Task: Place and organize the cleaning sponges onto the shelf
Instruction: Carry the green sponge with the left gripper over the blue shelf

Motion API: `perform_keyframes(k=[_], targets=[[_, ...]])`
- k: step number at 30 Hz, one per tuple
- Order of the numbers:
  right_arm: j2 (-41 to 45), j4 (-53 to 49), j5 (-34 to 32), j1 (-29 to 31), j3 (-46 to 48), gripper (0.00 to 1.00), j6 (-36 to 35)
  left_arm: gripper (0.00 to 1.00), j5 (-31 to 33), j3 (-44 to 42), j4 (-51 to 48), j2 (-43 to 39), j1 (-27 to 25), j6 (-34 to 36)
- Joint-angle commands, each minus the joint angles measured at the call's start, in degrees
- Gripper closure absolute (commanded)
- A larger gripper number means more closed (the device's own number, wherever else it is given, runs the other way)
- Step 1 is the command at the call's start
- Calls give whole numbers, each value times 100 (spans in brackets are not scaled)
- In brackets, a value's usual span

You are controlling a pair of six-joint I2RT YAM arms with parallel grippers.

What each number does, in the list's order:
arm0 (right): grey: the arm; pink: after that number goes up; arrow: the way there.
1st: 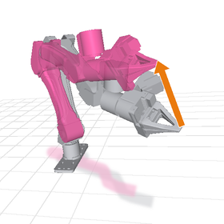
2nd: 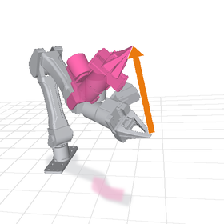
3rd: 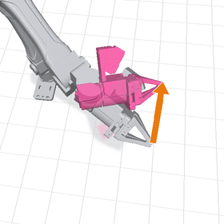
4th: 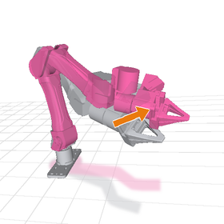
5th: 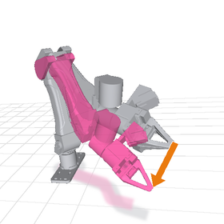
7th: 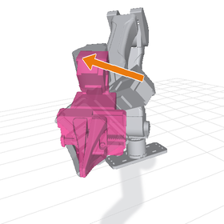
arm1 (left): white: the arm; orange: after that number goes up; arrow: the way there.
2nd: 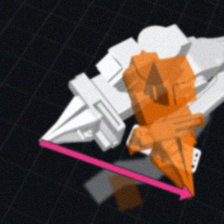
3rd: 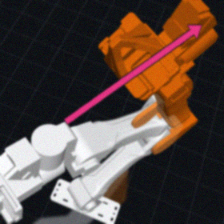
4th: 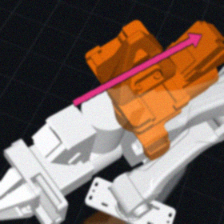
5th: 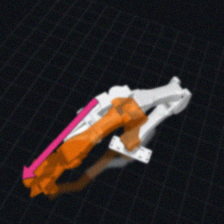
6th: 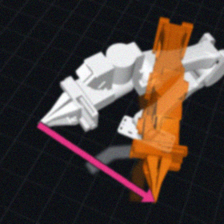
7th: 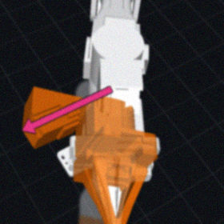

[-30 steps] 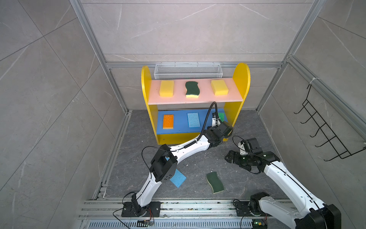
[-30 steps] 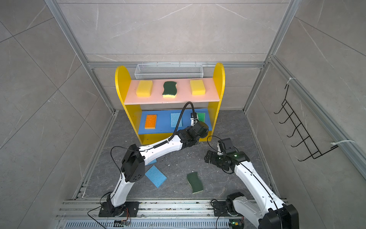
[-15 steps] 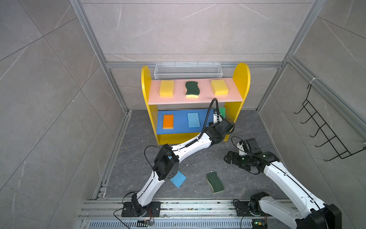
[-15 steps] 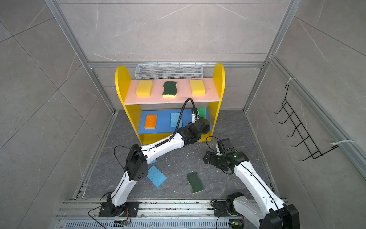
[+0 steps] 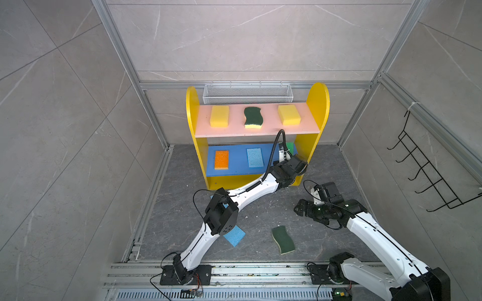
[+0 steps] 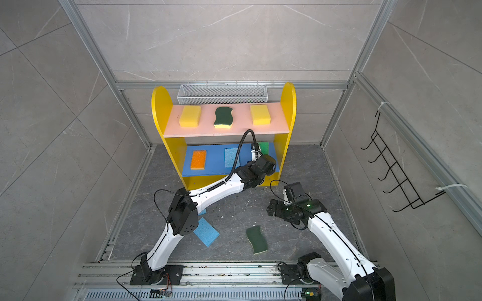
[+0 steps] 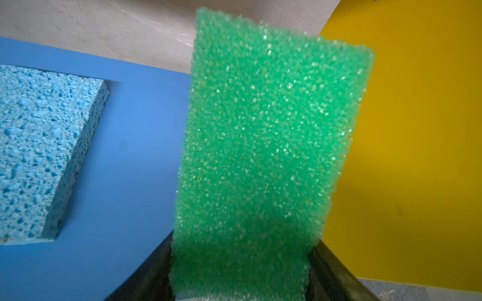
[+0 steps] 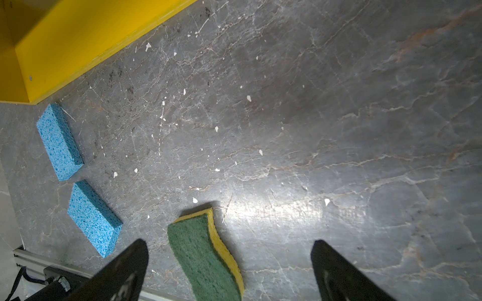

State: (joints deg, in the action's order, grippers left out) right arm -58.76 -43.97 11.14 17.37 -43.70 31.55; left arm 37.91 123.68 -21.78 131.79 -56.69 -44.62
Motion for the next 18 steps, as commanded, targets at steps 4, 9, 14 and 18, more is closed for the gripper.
perform_keyframes(k=[4, 9, 14, 18], targets=[[83, -139, -129, 41, 2, 1, 35, 30, -12, 311, -14, 310, 52, -202], [80, -152, -138, 63, -15, 1, 27, 30, 1, 374, -127, 389, 52, -290], [75, -169, -156, 62, -42, 1, 27, 30, 41, 380, -201, 449, 60, -346], [77, -165, -164, 75, -46, 1, 27, 29, 50, 395, -208, 477, 78, -380]])
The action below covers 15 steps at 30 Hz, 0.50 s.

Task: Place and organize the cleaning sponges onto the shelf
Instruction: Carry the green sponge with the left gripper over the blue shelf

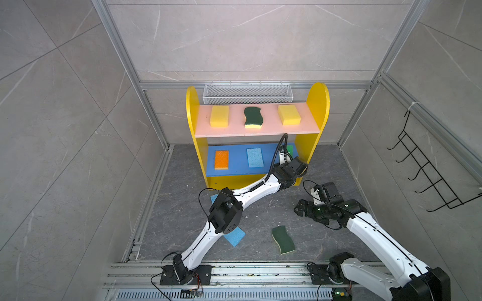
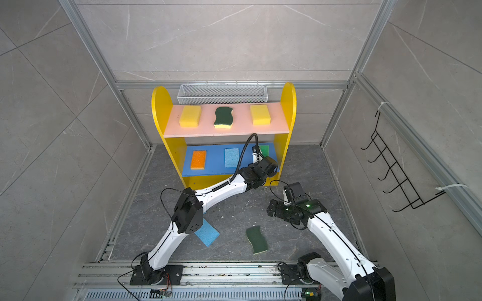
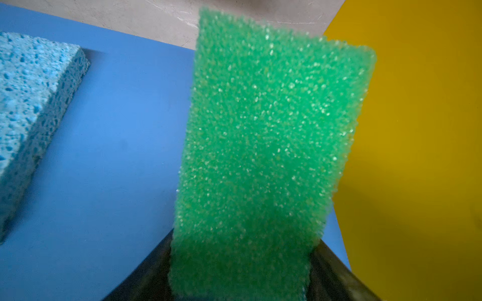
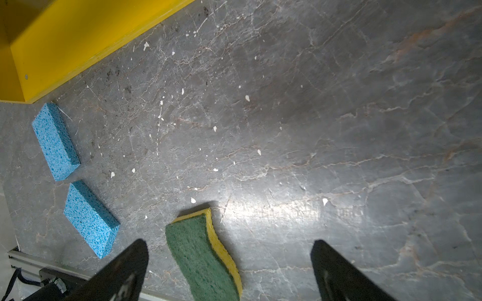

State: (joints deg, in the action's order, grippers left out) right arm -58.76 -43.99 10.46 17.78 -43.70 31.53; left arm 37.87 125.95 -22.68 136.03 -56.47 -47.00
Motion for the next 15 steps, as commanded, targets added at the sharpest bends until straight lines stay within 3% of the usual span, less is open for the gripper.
perform_keyframes(k=[1, 15], targets=[[68, -163, -110, 35, -42, 1, 29, 28, 38, 173, -136, 61, 70, -165], [67, -156, -132, 34, -15, 1, 23, 19, -147, 427, -310, 247, 197, -432]])
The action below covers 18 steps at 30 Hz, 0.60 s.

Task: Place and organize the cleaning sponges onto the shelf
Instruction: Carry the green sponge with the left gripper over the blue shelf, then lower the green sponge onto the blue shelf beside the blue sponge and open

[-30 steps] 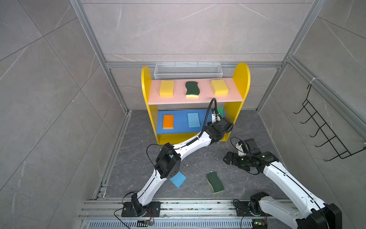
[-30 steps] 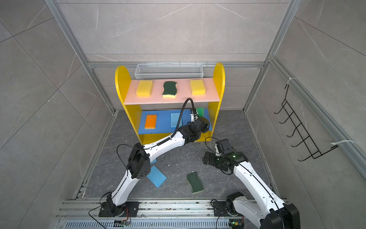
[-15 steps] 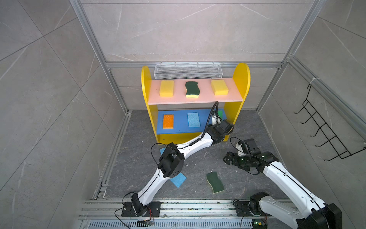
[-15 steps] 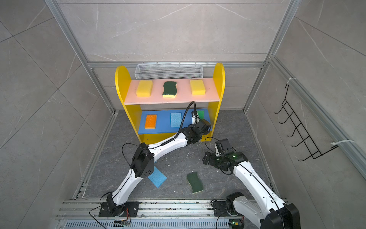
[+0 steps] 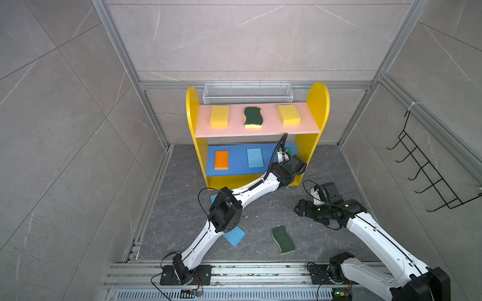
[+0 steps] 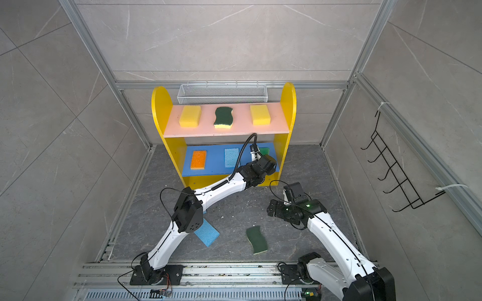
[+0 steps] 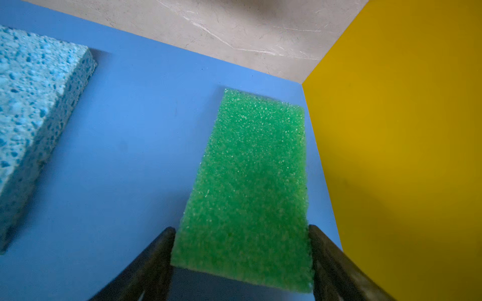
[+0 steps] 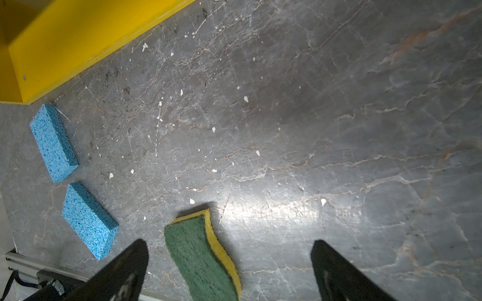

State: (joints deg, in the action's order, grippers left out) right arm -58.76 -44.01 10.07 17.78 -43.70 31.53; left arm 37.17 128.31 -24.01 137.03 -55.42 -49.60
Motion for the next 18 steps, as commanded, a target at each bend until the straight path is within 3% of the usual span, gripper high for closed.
perform_keyframes(k=[1, 10, 18], targets=[[67, -152, -95, 33, -17, 1, 21, 19, -78, 202, -182, 154, 93, -174], [76, -161, -215, 33, -28, 1, -15, 18, -264, 195, -148, 42, 100, -30], [99, -169, -312, 35, -151, 1, 2, 19, -463, -705, 468, -651, 81, 256]])
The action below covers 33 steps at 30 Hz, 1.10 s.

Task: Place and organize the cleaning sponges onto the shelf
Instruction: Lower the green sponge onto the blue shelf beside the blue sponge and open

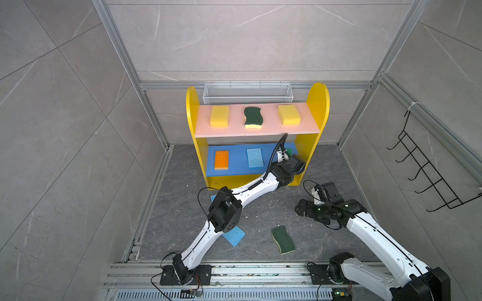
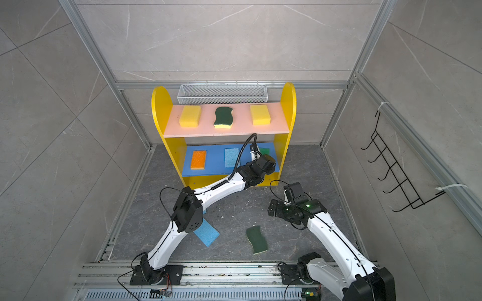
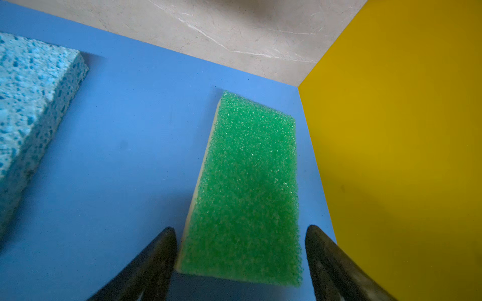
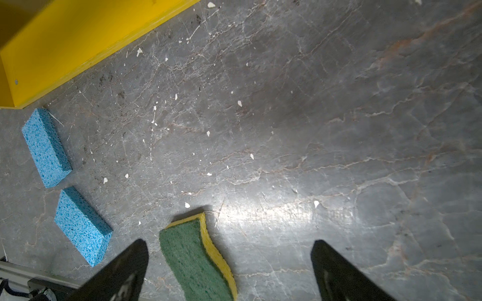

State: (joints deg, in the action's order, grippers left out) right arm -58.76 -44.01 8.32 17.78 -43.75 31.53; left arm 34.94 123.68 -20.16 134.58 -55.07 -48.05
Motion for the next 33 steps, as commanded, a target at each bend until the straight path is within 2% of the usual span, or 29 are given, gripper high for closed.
perform_keyframes(k=[1, 16, 33], targets=[[115, -174, -146, 35, -158, 1, 18, 19, -259, -297, 84, -448, 49, 127], [411, -391, -313, 34, -189, 1, 46, 19, -755, -354, 135, -453, 143, 33], [339, -380, -324, 36, -220, 1, 29, 19, -1090, -213, 101, -327, 139, 112]])
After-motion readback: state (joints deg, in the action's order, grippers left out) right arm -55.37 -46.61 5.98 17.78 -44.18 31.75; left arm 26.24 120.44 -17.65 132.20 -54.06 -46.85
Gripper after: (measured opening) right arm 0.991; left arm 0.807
